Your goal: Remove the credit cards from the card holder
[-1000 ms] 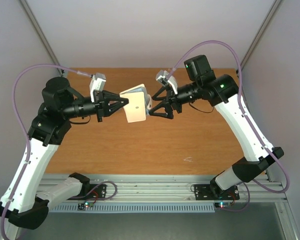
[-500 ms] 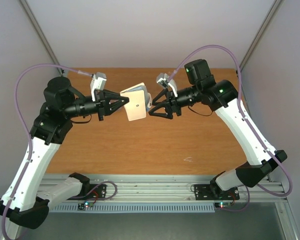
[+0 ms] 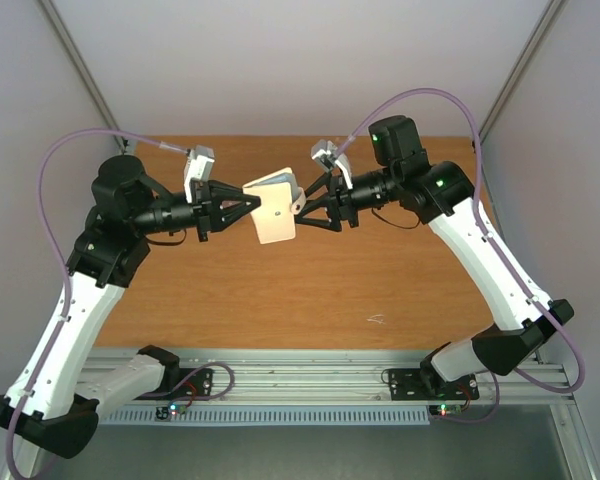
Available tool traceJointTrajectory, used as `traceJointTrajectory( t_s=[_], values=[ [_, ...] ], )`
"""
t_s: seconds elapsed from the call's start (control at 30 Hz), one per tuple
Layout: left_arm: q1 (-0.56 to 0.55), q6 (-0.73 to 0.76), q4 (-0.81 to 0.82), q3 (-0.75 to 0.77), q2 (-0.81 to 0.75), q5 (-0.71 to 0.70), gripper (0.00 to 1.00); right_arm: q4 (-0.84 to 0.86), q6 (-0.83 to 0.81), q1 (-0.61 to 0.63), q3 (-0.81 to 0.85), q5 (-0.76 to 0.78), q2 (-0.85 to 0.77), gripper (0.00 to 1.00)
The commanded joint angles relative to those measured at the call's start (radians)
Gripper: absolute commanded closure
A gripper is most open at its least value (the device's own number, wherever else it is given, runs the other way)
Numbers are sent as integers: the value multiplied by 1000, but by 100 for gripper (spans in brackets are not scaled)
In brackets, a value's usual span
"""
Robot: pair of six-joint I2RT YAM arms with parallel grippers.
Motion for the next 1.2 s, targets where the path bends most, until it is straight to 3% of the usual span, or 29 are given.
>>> traceJointTrajectory(
  t_s=[0.0, 0.13, 0.27, 0.3, 0.33, 0.4, 0.43, 0.57, 0.67, 0.73, 0.83, 0.93, 1.17],
  values=[
    [-4, -42, 127, -16, -14, 66, 100, 47, 48, 27, 42, -28, 9, 43],
    [-4, -82, 163, -23, -11, 69, 100, 90, 64, 62, 36, -44, 8, 58],
    [-3, -51, 89, -18, -10, 0, 100, 140, 87, 60, 10, -39, -22, 96],
    [-3, -36, 45, -13, -7, -60, 100, 156, 99, 56, -1, -13, -32, 98],
    [-2, -15, 2, -10, -6, -132, 93, 173, 124, 44, -14, 18, -41, 99],
    [0, 23, -77, -10, -4, -336, 55, 220, 201, 16, -48, 119, -56, 99],
    [1, 36, -105, -15, -2, -417, 41, 231, 237, 10, -62, 190, -59, 99],
    [4, 102, -156, -33, 1, -526, 40, 192, 419, 42, -50, 663, -58, 99],
    [4, 96, -150, -38, 15, -511, 40, 129, 417, 223, 2, 1159, -51, 99],
    [1, 83, -125, -49, 21, -486, 39, 95, 399, 320, 52, 1382, -20, 99],
    [-14, 54, -87, -66, 35, -469, 29, 90, 442, 363, 88, 1434, 25, 99],
    [-28, 50, -77, -69, 49, -461, 4, 117, 487, 383, 96, 1399, 51, 99],
    [-43, 157, -54, -60, 56, -399, 1, 82, 493, 421, 198, 1349, 148, 99]
  ],
)
